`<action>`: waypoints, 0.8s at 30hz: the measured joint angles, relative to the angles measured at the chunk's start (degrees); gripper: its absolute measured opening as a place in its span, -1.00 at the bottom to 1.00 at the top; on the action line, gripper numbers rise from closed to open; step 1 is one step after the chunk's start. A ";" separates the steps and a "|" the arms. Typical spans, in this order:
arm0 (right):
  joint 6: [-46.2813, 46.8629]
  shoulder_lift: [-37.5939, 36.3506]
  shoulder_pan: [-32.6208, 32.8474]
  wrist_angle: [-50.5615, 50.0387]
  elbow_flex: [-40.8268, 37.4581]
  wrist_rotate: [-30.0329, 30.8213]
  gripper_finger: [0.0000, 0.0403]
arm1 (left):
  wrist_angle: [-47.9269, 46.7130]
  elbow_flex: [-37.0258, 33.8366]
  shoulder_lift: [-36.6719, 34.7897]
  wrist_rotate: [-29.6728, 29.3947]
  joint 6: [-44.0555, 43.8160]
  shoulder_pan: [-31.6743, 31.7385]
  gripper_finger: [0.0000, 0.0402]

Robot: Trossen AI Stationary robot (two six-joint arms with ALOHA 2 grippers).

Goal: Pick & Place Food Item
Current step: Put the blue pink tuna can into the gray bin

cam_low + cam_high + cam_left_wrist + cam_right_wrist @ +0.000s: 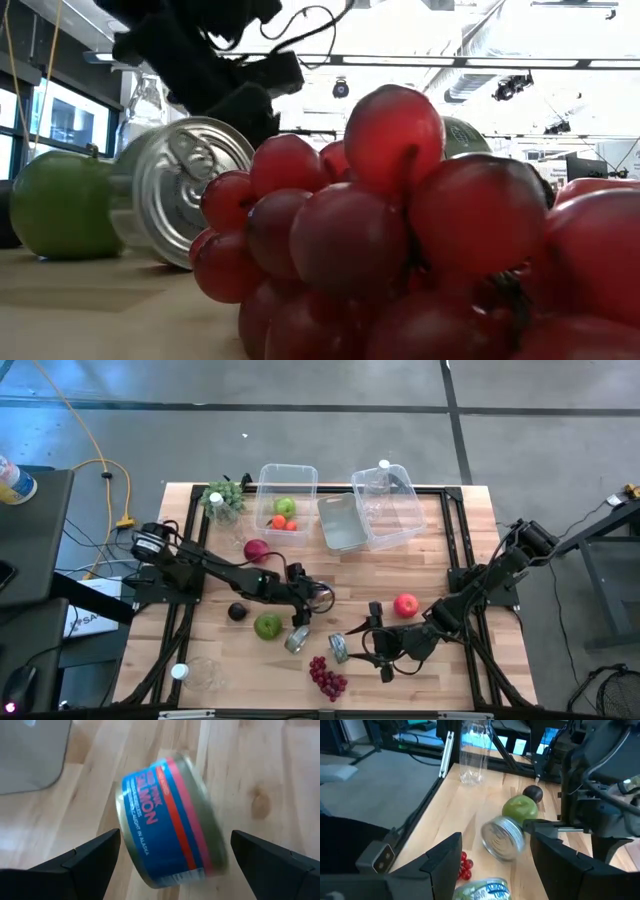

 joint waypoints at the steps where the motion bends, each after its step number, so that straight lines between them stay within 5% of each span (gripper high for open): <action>1: 0.02 0.00 0.00 -0.11 0.00 0.01 0.12 | -0.03 0.00 0.44 0.12 0.00 0.01 0.84; 8: 0.17 0.02 0.00 -0.44 0.00 0.00 0.12 | 0.20 -0.04 1.49 0.47 0.04 0.38 0.75; 19: 0.17 0.02 0.00 -0.43 0.00 0.00 0.12 | 1.65 -0.04 1.11 -1.06 -0.02 1.21 0.02; 24: 0.17 0.02 0.00 -0.43 0.00 0.00 0.12 | 3.67 -0.04 1.13 -1.44 0.17 2.36 -0.08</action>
